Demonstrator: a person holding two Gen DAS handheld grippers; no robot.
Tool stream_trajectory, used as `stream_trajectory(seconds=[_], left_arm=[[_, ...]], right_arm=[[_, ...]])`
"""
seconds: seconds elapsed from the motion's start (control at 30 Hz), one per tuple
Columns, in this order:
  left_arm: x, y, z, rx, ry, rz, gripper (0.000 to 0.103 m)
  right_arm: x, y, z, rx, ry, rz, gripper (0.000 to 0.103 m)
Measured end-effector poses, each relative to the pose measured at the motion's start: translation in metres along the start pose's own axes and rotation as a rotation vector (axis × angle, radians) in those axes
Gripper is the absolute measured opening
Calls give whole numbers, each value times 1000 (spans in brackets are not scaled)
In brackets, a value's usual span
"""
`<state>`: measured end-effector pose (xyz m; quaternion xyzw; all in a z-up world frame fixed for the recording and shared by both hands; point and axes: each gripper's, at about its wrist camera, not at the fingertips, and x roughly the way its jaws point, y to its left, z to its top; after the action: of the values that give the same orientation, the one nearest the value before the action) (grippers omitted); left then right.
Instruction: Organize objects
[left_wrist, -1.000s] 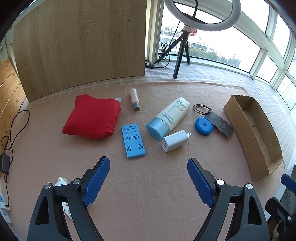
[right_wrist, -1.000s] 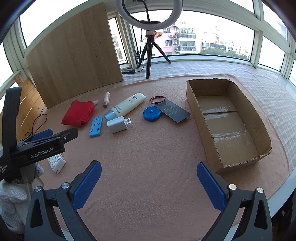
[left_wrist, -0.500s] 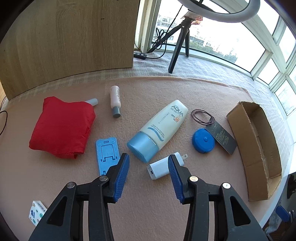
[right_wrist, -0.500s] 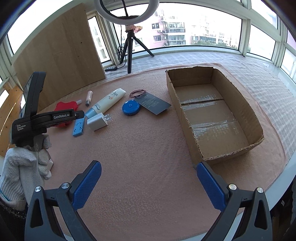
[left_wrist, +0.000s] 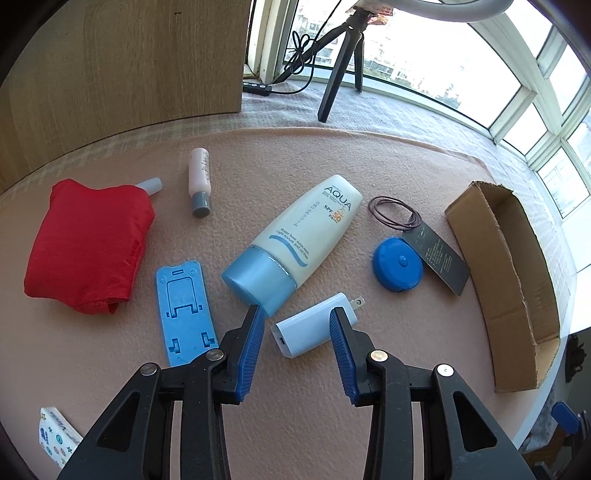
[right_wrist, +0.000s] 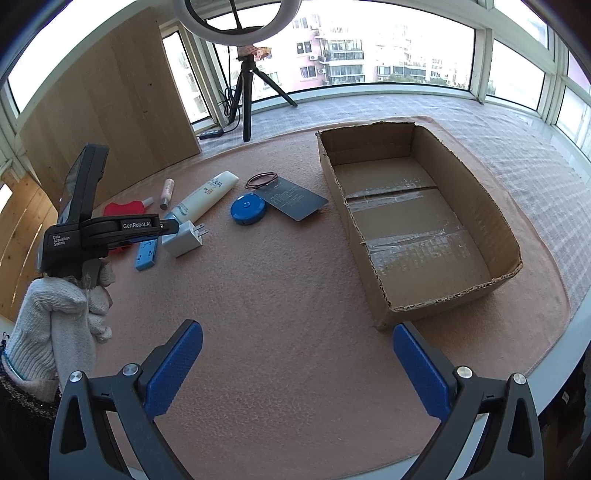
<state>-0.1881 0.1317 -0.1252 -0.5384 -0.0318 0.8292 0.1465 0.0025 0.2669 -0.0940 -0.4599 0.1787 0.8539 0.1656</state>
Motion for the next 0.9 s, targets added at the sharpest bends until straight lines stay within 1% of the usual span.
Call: stream_trajectory(seconds=[0.13, 0.23, 0.33, 0.43, 0.5, 0.57, 0.67, 0.83, 0.9], left_arm=[[-3, -5, -1, 8, 8, -24, 39], [-1, -11, -7, 28, 31, -49, 39], [-4, -13, -10, 29, 12, -53, 39], [-11, -14, -2, 29, -16, -54, 39], [-9, -14, 4, 31, -17, -40, 39], [-5, -11, 8, 22, -9, -35, 39], [4, -10, 8, 25, 18, -52, 39], [8, -24, -2, 61, 38, -89, 39], [9, -30, -6, 75, 49, -115, 39]], right_arm=[[1, 2, 0, -6, 4, 6, 102], [2, 4, 0, -12, 5, 7, 102], [2, 6, 1, -15, 6, 9, 102], [3, 6, 1, -15, 8, 7, 102], [3, 6, 1, -15, 10, 7, 102], [3, 7, 1, -18, 12, 9, 102], [3, 9, 0, -25, 13, 11, 102], [3, 7, -1, -19, 16, 6, 102], [3, 6, -1, -15, 17, 4, 102]])
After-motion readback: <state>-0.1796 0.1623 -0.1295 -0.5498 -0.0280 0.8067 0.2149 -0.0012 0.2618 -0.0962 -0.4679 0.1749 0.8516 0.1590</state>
